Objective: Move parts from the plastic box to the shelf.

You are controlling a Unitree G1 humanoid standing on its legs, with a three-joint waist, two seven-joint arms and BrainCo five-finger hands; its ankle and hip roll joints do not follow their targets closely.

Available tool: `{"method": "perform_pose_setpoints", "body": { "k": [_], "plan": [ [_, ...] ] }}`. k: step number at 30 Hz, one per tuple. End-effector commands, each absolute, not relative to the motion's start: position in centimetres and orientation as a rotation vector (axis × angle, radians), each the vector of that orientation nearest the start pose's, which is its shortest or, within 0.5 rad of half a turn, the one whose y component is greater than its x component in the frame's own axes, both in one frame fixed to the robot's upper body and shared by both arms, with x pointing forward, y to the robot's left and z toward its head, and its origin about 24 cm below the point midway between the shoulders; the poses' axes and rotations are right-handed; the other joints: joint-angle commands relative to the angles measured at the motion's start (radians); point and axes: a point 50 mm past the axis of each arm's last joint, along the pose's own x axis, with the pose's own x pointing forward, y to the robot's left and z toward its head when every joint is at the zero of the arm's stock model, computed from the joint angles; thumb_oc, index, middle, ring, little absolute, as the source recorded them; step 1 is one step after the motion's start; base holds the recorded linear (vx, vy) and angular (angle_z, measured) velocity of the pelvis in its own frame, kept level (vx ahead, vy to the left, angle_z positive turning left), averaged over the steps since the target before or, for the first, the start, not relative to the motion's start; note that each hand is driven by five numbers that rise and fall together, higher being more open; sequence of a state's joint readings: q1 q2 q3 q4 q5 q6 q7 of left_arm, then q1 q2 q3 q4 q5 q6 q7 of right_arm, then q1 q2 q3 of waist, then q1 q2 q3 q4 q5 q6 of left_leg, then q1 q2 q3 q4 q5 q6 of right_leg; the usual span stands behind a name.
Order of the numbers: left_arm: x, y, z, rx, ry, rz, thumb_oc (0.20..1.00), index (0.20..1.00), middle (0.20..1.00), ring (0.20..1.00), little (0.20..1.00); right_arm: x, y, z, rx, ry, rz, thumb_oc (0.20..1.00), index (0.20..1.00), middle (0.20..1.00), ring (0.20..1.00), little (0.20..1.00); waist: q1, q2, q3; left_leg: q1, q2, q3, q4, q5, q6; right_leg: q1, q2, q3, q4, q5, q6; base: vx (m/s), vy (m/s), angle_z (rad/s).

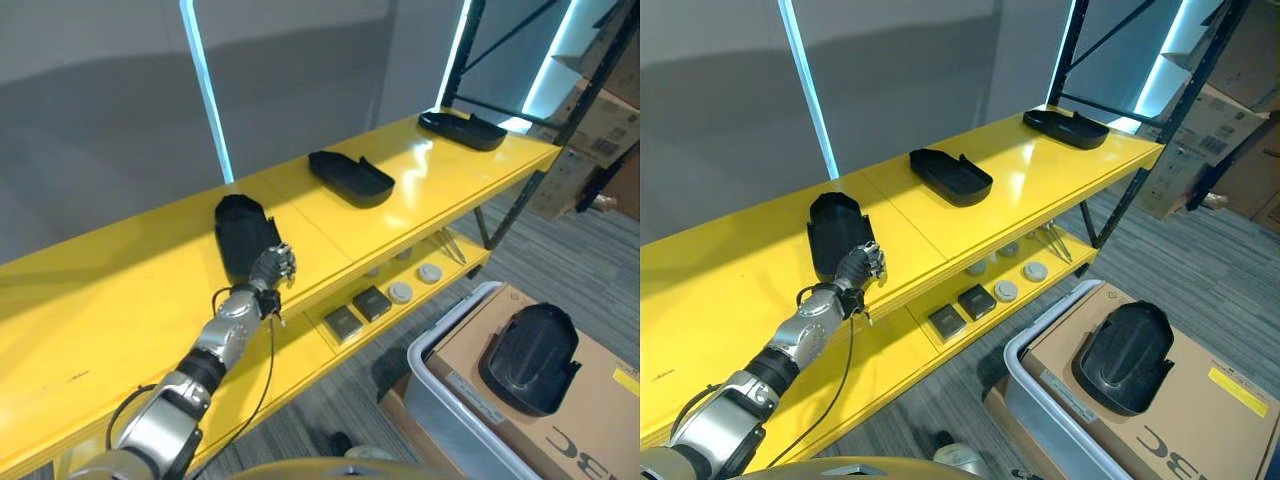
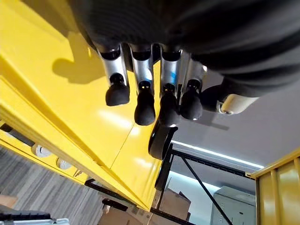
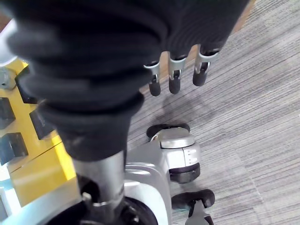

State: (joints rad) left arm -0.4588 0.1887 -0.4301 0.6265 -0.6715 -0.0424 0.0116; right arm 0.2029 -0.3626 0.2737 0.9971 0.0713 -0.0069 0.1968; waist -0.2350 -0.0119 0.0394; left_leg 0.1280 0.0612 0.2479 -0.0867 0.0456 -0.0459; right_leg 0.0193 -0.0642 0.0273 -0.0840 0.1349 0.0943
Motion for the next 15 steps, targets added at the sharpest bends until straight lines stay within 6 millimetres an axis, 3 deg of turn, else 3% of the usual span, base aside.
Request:
{"method": "perform_pose_setpoints", "body": {
  "k": [1,15],
  "plan": [
    [33.84,10.38,3.16,-0.225,0.2,-0.247,0.2,0.2,0.2,0.2,0.2,4.44,-24.12,-15.65,-0.293,1.264,0.256,1.0,1.0,1.0,1.0,1.0,-0.014,-0.011,0.035,0.026,0.019,0.01,-0.001,-0.026,0.03,0.04,-0.013,0.023,0.02,-0.05,0.048,0.0,0.0,0.0],
    [34.7,10.3,3.76,-0.21,0.186,-0.197,0.2,0.2,0.2,0.2,0.2,3.91,-24.14,-15.74,-0.306,1.276,0.289,1.0,1.0,1.0,1.0,1.0,-0.031,-0.014,0.04,0.036,0.021,0.017,0.002,-0.028,0.031,0.042,-0.009,0.04,0.029,-0.056,0.05,0.02,-0.002,-0.02]
  ]
}}
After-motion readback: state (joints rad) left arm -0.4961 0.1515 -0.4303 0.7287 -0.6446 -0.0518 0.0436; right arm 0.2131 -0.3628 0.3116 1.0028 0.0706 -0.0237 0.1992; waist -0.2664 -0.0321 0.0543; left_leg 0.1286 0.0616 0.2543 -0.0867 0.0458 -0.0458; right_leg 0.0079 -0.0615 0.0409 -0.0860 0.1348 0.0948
